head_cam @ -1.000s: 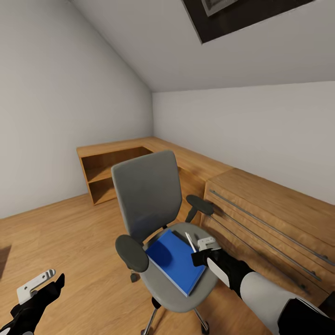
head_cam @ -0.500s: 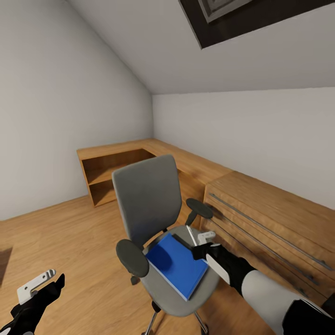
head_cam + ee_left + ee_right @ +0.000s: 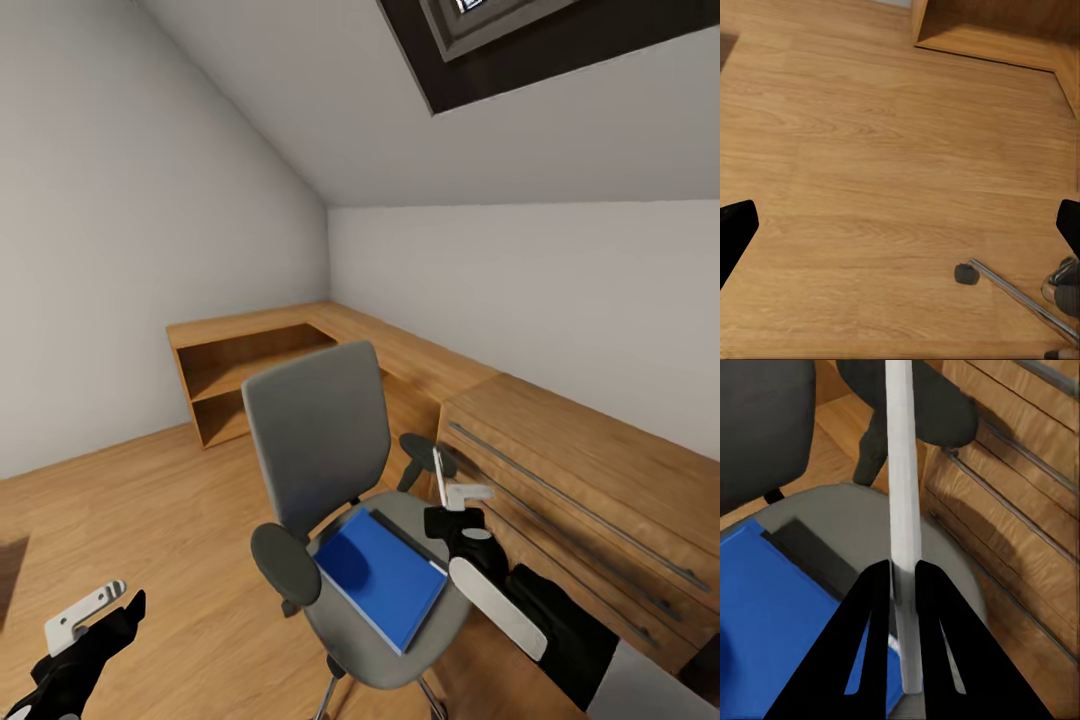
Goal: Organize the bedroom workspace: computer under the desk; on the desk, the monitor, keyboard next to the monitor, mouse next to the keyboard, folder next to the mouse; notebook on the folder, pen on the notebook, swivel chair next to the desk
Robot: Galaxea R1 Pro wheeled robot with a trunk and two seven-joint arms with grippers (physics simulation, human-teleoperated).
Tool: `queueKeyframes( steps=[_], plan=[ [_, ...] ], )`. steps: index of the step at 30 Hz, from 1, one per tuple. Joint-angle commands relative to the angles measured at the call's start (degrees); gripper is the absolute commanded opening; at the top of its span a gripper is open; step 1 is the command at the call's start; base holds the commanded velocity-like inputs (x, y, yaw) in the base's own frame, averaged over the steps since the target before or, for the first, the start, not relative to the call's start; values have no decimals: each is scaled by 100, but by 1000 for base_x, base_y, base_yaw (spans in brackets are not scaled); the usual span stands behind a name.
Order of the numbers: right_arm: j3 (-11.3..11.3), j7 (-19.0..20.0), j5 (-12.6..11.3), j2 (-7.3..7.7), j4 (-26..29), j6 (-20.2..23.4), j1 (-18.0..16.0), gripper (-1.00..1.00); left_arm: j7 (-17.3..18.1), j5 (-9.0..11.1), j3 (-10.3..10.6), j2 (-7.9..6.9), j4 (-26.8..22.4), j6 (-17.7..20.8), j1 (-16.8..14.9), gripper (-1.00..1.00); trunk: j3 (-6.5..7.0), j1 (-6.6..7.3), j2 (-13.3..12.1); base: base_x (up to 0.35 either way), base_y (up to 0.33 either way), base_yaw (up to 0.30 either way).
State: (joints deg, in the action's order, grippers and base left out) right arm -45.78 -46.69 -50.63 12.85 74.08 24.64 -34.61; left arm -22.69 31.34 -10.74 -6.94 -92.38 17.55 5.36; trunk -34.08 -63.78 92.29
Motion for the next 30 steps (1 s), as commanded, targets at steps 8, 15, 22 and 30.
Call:
queueKeyframes(
  steps=[8,15,22,30],
  plan=[
    [-37,-681,-147,162,1154,34,451,-100,-18,54,172,117,694,-1,1,100,139,176,-319,0,0,0],
    [-51,-700,-149,205,1430,41,488,-100,5,-226,250,100,2814,-769,5,100,265,330,-600,0,0,0],
    [-68,-697,-137,198,1476,30,505,-100,2,-861,754,92,3869,-1400,0,100,391,484,-881,0,0,0],
    [-34,-700,-117,205,1574,24,516,-100,2,-954,829,101,4200,-1679,0,100,534,659,-1202,0,0,0]
  ],
)
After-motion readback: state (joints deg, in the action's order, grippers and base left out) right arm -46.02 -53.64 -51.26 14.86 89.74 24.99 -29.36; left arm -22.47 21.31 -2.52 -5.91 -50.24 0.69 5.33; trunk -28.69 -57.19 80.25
